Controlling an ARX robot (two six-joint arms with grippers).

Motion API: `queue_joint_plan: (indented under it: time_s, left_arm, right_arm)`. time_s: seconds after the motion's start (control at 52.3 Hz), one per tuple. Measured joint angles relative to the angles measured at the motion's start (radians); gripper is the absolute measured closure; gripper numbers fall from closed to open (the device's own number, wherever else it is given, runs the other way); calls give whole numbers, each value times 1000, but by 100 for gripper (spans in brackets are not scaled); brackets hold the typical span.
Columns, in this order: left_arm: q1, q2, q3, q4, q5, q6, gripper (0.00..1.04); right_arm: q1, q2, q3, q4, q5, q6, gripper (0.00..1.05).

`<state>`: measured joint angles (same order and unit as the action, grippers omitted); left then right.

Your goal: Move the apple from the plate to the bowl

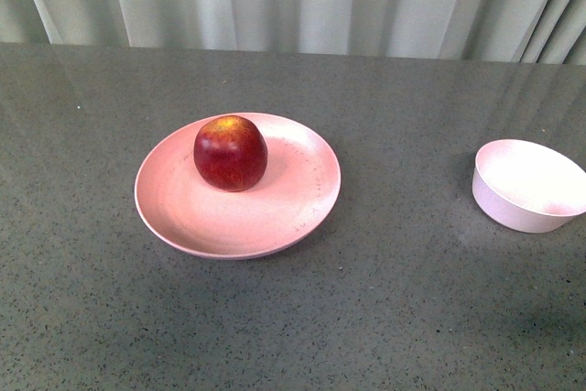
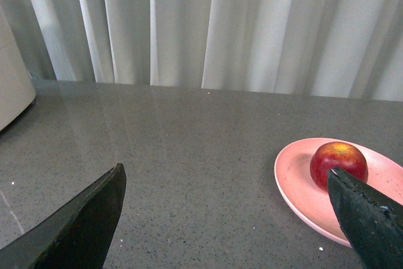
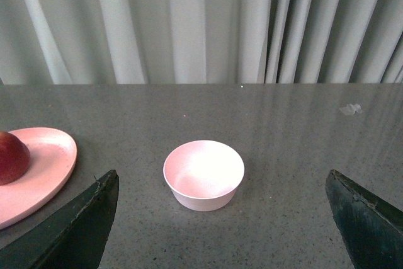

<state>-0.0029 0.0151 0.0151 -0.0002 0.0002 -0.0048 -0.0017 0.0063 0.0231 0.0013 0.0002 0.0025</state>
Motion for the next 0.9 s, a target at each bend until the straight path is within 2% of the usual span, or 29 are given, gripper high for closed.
queue_joint_plan:
  time_s: [0.899]
  left_arm:
    - [0, 0, 0, 0, 0, 0, 9]
  right_arm:
    - [0, 0, 0, 0, 0, 0, 9]
